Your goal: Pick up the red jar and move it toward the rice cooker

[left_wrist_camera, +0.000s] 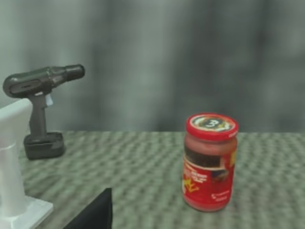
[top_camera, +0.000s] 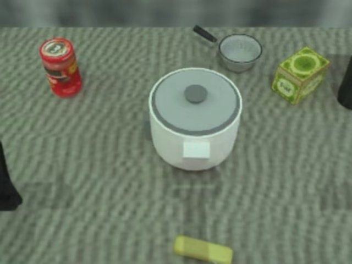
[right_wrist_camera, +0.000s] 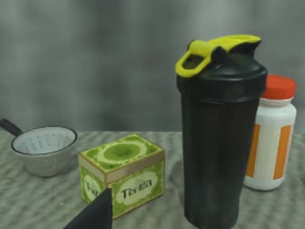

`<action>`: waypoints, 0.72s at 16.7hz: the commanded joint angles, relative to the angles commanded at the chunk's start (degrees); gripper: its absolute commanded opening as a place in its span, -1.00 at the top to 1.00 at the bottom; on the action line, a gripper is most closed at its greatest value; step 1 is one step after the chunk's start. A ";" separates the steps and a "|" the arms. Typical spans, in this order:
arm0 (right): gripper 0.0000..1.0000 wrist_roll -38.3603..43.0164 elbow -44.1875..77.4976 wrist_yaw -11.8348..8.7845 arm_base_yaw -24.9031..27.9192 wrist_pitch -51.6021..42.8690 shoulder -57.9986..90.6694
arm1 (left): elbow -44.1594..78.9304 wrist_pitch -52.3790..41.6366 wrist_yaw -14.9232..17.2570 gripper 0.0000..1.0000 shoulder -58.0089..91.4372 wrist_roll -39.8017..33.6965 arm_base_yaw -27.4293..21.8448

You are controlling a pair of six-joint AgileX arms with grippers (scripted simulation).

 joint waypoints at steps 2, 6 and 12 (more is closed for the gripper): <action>-1.00 0.00 0.00 0.00 0.00 0.00 0.00 | 0.00 0.00 0.00 -1.00 0.00 0.00 0.00; -1.00 0.00 0.00 0.00 0.00 0.00 0.00 | 5.13 -1.96 0.52 -1.00 4.37 1.25 -0.14; -1.00 0.00 0.00 0.00 0.00 0.00 0.00 | 26.43 -11.83 2.54 -1.00 24.63 6.58 -0.53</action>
